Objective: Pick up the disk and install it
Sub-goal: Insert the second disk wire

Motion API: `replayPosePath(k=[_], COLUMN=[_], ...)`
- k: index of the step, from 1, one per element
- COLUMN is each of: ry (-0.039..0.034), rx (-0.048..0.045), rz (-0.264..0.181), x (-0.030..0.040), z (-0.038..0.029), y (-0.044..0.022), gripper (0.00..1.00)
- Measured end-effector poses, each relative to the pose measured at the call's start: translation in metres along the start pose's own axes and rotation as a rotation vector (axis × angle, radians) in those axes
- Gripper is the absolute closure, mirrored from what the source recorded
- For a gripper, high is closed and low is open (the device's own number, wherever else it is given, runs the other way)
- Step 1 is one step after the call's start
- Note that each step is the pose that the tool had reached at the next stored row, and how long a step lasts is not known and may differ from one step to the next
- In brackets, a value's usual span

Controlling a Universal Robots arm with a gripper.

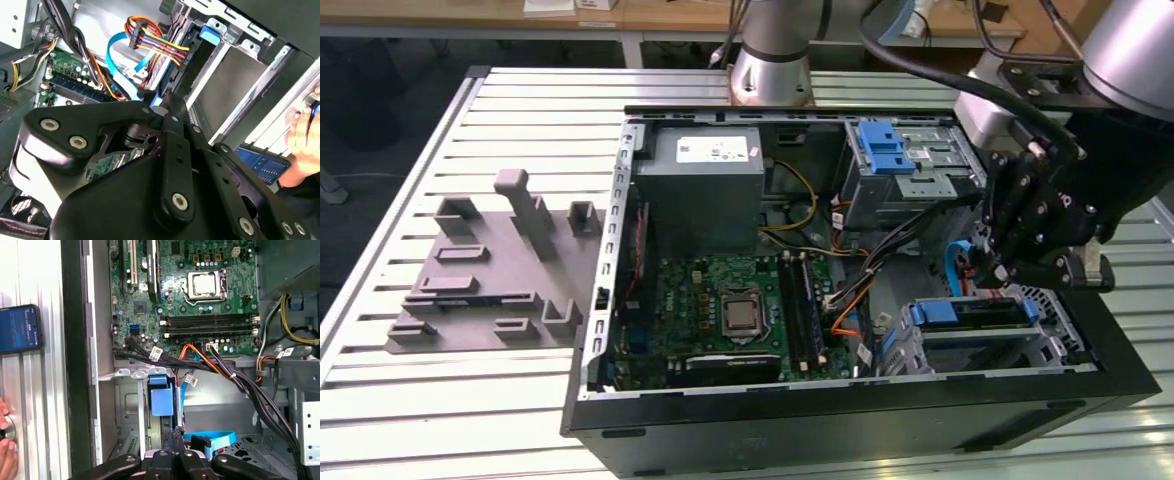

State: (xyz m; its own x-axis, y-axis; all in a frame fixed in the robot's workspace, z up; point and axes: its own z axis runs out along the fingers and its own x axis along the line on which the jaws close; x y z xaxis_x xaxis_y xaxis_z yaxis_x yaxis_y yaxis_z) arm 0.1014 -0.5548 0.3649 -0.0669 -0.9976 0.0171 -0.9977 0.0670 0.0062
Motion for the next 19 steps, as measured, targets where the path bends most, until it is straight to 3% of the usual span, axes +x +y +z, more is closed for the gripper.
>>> replayPosePath(k=[7,16,19], ry=[0.0001,0.0161,0.02], rx=[0.0006,0.0018,0.002], rz=[0.0,-0.002,-0.002], x=[-0.0016,-0.0206,-0.0232], z=[-0.017,-0.0178,-0.0179], y=[0.0013,0.0036,0.0041], gripper=[0.89,0.89,0.89])
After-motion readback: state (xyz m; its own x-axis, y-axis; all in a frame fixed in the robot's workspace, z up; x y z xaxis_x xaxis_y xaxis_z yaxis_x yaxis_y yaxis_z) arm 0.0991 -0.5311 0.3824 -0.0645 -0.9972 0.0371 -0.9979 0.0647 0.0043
